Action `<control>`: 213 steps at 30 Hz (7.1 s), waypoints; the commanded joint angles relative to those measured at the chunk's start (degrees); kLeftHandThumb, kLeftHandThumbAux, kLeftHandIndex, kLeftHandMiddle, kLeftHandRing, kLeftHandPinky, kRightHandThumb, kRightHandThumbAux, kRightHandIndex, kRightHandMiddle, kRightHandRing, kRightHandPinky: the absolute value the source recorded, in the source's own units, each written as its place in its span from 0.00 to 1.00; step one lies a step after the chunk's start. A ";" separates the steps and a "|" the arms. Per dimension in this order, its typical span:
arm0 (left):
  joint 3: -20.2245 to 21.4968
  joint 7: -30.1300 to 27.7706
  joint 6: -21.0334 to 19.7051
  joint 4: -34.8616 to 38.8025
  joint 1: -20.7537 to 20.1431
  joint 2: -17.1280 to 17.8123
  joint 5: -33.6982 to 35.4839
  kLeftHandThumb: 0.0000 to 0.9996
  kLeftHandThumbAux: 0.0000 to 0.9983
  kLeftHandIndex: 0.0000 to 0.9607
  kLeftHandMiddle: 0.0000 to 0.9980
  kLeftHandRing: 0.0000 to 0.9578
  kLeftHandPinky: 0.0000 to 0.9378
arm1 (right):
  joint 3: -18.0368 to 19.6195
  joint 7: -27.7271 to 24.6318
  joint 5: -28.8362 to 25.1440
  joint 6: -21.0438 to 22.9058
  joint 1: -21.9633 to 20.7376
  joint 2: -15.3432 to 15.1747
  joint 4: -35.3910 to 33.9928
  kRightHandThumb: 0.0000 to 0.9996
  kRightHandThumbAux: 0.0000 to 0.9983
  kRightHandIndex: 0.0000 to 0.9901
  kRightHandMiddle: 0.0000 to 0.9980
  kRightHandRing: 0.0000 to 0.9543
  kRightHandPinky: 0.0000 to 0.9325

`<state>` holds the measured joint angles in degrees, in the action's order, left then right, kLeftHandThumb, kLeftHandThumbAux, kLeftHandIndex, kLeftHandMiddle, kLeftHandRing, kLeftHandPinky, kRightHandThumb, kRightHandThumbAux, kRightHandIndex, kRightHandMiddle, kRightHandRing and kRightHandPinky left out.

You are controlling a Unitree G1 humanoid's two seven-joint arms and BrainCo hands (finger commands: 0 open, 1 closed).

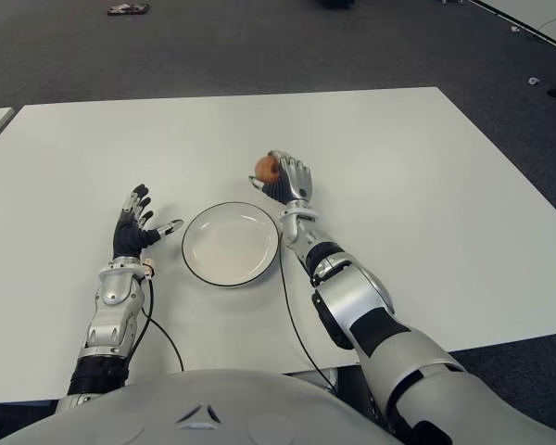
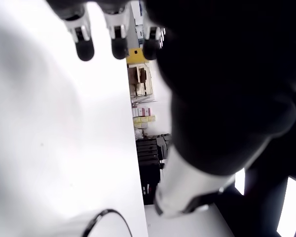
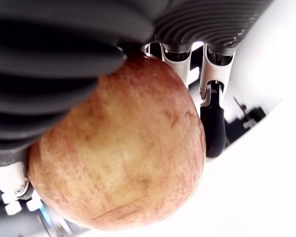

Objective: Put the apples into the plate.

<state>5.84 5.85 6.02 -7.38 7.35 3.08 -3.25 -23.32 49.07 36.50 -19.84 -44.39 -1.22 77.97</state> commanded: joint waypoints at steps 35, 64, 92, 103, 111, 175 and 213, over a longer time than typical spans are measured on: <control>0.30 -1.36 2.09 -5.11 -1.86 0.62 2.36 0.00 0.29 0.00 0.00 0.00 0.02 | -0.72 19.59 2.43 -21.59 1.01 -2.24 -16.58 0.73 0.72 0.44 0.90 0.93 0.97; -0.20 -1.52 3.96 -7.51 -2.88 0.48 2.25 0.00 0.27 0.00 0.00 0.00 0.01 | -10.78 12.02 18.28 -44.35 17.59 -11.34 -30.86 0.72 0.72 0.44 0.88 0.91 0.93; -0.26 -0.42 7.70 -10.24 -3.35 0.06 1.33 0.00 0.28 0.00 0.00 0.00 0.00 | -21.99 21.42 28.42 -40.06 14.81 -12.60 -24.40 0.74 0.71 0.44 0.86 0.90 0.92; 0.14 -0.65 7.54 -10.73 -3.81 0.13 1.80 0.00 0.29 0.00 0.00 0.00 0.01 | -23.03 21.20 28.32 -38.86 13.34 -13.40 -23.66 0.74 0.71 0.44 0.87 0.90 0.92; 0.23 -0.55 7.87 -11.15 -4.03 0.34 1.55 0.00 0.29 0.00 0.00 0.00 0.01 | -22.96 20.38 28.09 -37.48 12.78 -13.86 -23.50 0.75 0.71 0.44 0.86 0.90 0.91; 0.58 -0.84 5.67 -8.84 -3.75 1.29 1.16 0.00 0.28 0.00 0.00 0.00 0.03 | -13.73 -6.06 18.82 -17.04 18.95 -16.71 -39.90 0.22 0.33 0.02 0.00 0.00 0.00; 0.68 -1.11 5.48 -8.66 -3.76 1.70 1.38 0.00 0.30 0.00 0.00 0.00 0.02 | -14.01 -12.75 19.08 -14.21 21.02 -16.67 -42.41 0.17 0.42 0.05 0.00 0.00 0.00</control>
<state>6.37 4.78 12.13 -15.80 3.58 4.47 -1.72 -37.40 36.62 55.79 -34.73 -23.52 -17.92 35.16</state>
